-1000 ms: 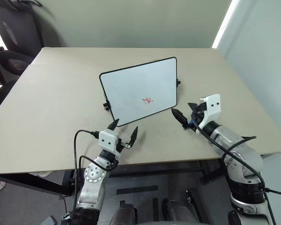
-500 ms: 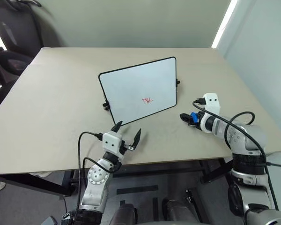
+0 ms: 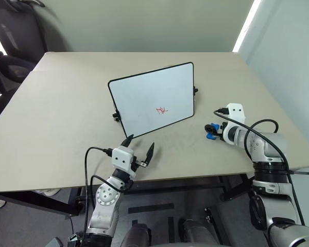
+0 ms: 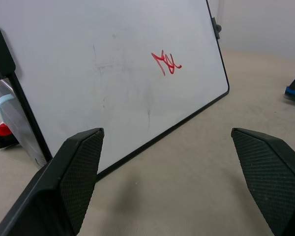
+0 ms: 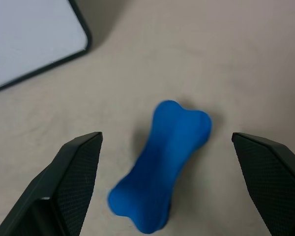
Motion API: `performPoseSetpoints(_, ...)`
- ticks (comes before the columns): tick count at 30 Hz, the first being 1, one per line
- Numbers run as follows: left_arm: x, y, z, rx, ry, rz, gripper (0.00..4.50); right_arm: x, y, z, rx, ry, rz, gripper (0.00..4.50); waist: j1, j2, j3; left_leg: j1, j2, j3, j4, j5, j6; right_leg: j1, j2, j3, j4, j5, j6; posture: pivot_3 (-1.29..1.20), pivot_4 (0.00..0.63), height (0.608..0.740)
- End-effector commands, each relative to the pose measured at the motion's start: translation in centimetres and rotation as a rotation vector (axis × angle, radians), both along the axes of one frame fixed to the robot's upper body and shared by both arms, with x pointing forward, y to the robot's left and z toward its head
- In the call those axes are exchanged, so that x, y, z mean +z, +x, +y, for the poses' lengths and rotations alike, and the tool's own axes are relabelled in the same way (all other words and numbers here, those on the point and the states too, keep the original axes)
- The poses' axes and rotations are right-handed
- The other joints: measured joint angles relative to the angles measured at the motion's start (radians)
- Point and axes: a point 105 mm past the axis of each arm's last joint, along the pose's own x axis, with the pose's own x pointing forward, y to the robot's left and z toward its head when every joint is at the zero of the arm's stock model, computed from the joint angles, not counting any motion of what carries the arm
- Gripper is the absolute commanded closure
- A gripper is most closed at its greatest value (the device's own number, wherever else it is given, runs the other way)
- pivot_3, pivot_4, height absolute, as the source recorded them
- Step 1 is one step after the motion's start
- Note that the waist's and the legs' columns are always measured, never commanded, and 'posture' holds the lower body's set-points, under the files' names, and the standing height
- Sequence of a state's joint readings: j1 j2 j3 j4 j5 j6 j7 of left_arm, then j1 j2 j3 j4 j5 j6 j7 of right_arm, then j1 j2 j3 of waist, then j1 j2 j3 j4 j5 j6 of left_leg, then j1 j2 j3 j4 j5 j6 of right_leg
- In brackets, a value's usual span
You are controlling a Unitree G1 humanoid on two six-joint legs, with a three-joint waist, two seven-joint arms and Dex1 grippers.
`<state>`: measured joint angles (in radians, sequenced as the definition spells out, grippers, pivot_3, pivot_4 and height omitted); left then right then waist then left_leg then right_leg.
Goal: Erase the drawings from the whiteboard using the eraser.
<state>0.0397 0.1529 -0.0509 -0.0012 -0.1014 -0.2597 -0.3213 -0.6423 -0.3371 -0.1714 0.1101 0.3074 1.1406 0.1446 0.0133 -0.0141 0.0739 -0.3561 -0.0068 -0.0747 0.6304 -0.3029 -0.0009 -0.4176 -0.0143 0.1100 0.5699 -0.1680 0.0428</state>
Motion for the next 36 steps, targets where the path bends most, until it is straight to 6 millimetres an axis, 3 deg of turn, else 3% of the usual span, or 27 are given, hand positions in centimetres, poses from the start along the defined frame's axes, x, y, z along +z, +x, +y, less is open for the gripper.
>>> performPoseSetpoints(1,1.5,-0.1,0.0,0.0,-0.009,-0.058,0.0,1.2,0.5,0.2,0.005,-0.023,-0.047,0.03,0.0,0.0,0.0,0.0,0.0,0.0,0.0,0.0,0.0,0.0,0.0,0.0,0.0,0.0,0.0,0.0,0.15,0.74)
performPoseSetpoints(5,1.5,-0.2,0.0,0.0,-0.009,-0.059,0.0,0.8,0.6,0.1,-0.004,-0.041,-0.033,0.03,0.0,0.0,0.0,0.0,0.0,0.0,0.0,0.0,0.0,-0.001,0.0,0.0,0.001,0.0,0.0,0.0,0.15,0.74)
performPoseSetpoints(6,1.5,-0.2,0.0,-0.001,-0.009,-0.058,0.0,0.7,0.6,0.0,-0.006,-0.045,-0.028,0.21,0.0,0.0,0.0,0.0,0.0,0.0,0.0,0.0,0.0,-0.001,0.0,0.0,0.001,0.0,0.0,0.0,0.15,0.74)
performPoseSetpoints(8,1.6,-0.2,-0.1,-0.003,-0.01,-0.058,0.0,0.4,0.6,-0.1,-0.007,-0.052,-0.012,0.62,0.0,0.0,0.0,0.0,0.0,0.0,0.0,0.0,0.0,-0.001,0.0,0.0,0.001,0.0,0.0,0.0,0.15,0.74)
performPoseSetpoints(15,1.6,-0.2,-0.1,0.0,-0.016,-0.058,0.0,-0.2,0.6,-0.2,-0.021,-0.065,0.014,3.01,0.002,0.0,0.0,0.001,0.0,0.0,0.0,0.0,-0.001,0.0,0.0,0.0,0.001,0.0,0.0,0.0,0.15,0.74)
performPoseSetpoints(17,1.6,-0.1,-0.1,0.0,-0.018,-0.058,0.0,-0.1,0.5,-0.1,-0.02,-0.064,0.011,3.01,0.002,0.0,0.0,0.001,-0.001,0.0,0.0,-0.001,-0.001,0.0,0.0,0.0,0.001,0.0,-0.001,0.0,0.15,0.74)
performPoseSetpoints(21,1.6,-0.1,0.0,0.001,-0.019,-0.059,0.0,0.3,0.4,-0.1,-0.011,-0.066,-0.001,3.79,0.002,-0.001,0.0,0.001,-0.001,0.0,0.0,-0.001,-0.001,0.0,0.0,0.0,0.001,0.0,-0.002,0.0,0.15,0.74)
performPoseSetpoints(30,1.5,0.0,-0.2,-0.005,-0.021,-0.056,0.0,1.2,0.1,-0.1,0.02,-0.092,-0.045,3.79,0.002,0.0,0.0,0.001,-0.001,0.0,0.0,-0.001,-0.001,0.0,0.0,0.0,0.001,0.0,-0.001,0.0,0.15,0.74)
performPoseSetpoints(33,1.5,0.1,-0.1,-0.006,-0.021,-0.056,0.0,3.1,-0.1,1.2,0.092,-0.075,-0.134,3.79,0.001,0.0,0.0,0.0,-0.001,0.0,0.0,-0.001,-0.001,0.0,0.0,0.0,0.001,0.0,-0.001,0.0,0.15,0.74)
performPoseSetpoints(36,1.5,0.1,-0.1,-0.008,-0.02,-0.055,0.0,5.0,-0.7,3.8,0.213,-0.03,-0.212,3.79,0.0,0.001,0.0,0.0,-0.001,0.0,0.0,0.0,-0.001,0.0,0.001,0.0,0.001,0.0,-0.001,0.0,0.15,0.74)
